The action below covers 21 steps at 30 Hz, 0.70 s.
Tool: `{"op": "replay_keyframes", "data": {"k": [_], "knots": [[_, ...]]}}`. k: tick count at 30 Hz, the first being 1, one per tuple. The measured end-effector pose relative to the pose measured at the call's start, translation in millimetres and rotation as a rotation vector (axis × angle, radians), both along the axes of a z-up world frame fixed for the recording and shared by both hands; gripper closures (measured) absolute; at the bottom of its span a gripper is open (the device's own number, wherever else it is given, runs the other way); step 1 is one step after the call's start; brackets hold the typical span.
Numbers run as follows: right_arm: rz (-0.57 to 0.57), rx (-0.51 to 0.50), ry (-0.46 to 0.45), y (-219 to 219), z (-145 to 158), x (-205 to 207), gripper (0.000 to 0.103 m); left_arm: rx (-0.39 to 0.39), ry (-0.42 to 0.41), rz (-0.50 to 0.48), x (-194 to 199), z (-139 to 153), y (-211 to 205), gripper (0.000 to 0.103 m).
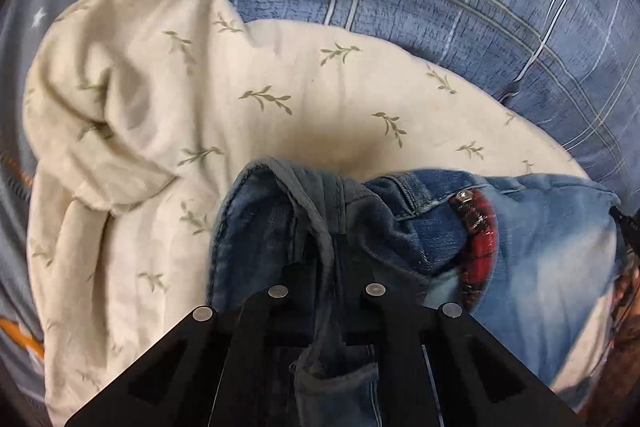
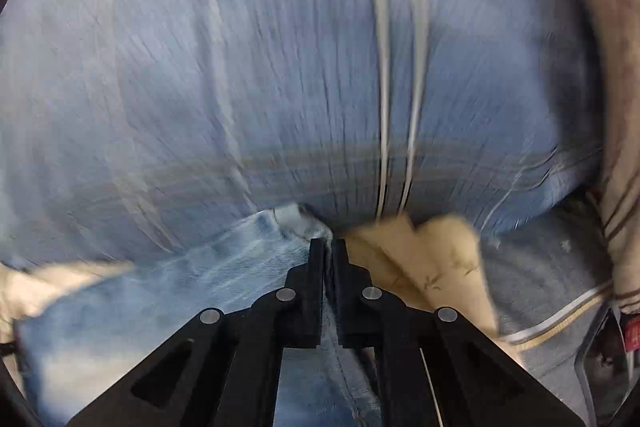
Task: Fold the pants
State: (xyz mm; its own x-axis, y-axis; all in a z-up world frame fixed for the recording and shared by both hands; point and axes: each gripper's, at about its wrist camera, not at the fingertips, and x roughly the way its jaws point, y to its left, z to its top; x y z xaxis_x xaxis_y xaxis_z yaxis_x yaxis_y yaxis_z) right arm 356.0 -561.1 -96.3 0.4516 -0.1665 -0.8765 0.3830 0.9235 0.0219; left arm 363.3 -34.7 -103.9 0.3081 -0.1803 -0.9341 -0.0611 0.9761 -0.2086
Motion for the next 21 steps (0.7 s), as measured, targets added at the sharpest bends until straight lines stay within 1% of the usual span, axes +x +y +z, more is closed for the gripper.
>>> {"op": "replay_keyframes", "data": {"k": [1,2,4,5,6,7,8,9,10,12,14,15,16,17,18,19,20,21], "knots": [[-0.006,-0.008,0.045,2,-12,4,0.094,-0.001,-0.001,0.006,-1,3,0,0.096],[-0.004,-0.020,0.037,4,-13,5,0.091,-0.012,0.001,0.010,-1,5,1,0.096],[-0.016,0.005,-0.029,1,0,-5,0.090,-0.051,-0.009,0.015,-8,16,11,0.093],[-0.035,0.036,-0.051,-4,8,-11,0.084,-0.071,-0.016,0.020,-13,23,18,0.092],[-0.064,0.100,-0.092,-12,20,-25,0.075,-0.099,-0.023,0.025,-20,31,24,0.092],[-0.082,0.154,-0.129,-19,27,-38,0.069,-0.134,-0.031,0.035,-29,38,31,0.090],[-0.104,0.211,-0.169,-25,34,-54,0.058,-0.166,-0.037,0.043,-39,44,36,0.087],[-0.134,0.271,-0.205,-31,40,-74,0.048,-0.202,-0.039,0.046,-51,47,42,0.079],[-0.157,0.327,-0.232,-35,43,-96,0.046,-0.242,-0.039,0.044,-65,49,47,0.070],[-0.172,0.408,-0.243,-33,40,-130,0.045,-0.288,-0.037,0.034,-88,50,49,0.067],[-0.175,0.461,-0.220,-26,31,-147,0.045,-0.347,-0.036,0.005,-110,46,46,0.064],[-0.171,0.495,-0.209,-19,22,-153,0.045,-0.360,-0.035,-0.011,-115,43,43,0.059],[-0.164,0.510,-0.203,-12,15,-152,0.045,-0.351,-0.026,-0.016,-118,37,37,0.058],[-0.167,0.515,-0.198,-9,9,-149,0.045,-0.328,-0.011,-0.015,-118,31,31,0.059],[-0.175,0.516,-0.211,-1,-2,-146,0.045,-0.293,0.013,-0.010,-116,23,24,0.061],[-0.183,0.510,-0.218,3,-7,-145,0.046,-0.268,0.025,-0.002,-115,20,21,0.071],[-0.196,0.506,-0.213,4,-12,-142,0.068,-0.240,0.024,0.009,-116,22,20,0.075],[-0.194,0.507,-0.217,7,-12,-145,0.097,-0.256,0.021,0.013,-118,27,23,0.078]]}}
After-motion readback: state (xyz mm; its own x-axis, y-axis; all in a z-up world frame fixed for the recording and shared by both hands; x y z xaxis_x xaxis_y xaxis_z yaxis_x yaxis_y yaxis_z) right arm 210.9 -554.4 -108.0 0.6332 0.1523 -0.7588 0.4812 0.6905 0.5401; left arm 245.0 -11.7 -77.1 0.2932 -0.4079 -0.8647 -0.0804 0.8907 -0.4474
